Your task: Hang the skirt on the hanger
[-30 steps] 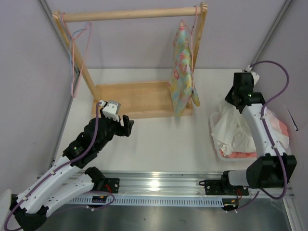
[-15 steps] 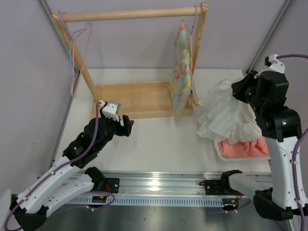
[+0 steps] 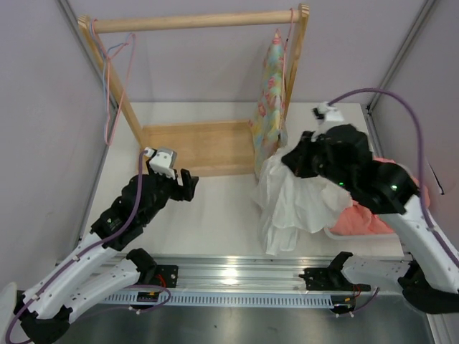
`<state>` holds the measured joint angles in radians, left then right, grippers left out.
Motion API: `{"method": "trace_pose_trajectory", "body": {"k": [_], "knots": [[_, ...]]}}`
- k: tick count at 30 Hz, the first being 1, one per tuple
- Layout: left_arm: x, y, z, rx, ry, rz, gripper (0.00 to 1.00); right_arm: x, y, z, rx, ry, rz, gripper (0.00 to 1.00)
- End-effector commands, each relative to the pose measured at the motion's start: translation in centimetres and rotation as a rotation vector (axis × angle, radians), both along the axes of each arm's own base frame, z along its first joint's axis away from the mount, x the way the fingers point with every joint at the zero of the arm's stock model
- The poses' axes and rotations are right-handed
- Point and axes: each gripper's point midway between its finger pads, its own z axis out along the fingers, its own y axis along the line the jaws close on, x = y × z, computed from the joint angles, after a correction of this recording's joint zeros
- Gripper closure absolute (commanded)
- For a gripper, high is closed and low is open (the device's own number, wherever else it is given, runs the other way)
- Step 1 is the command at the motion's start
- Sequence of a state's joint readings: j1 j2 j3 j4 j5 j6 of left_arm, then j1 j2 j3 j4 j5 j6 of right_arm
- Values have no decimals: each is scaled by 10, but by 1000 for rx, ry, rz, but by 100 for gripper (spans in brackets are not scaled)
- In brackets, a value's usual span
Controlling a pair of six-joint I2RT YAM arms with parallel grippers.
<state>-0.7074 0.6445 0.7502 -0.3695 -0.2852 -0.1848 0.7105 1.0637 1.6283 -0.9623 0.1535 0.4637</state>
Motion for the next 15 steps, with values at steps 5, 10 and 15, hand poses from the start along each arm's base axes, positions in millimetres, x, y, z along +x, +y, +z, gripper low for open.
{"method": "trace_pose_trajectory", "body": {"k": [5,10,15], "knots": [[5,13,59,-113,-46,112,22,4,109,-51,-87,50,98,100],[5,34,89,-167,-52,233,22,22,163,-82,-82,107,148,100],[2,55,119,-248,-99,337,24,45,215,-95,-53,159,222,100]]}}
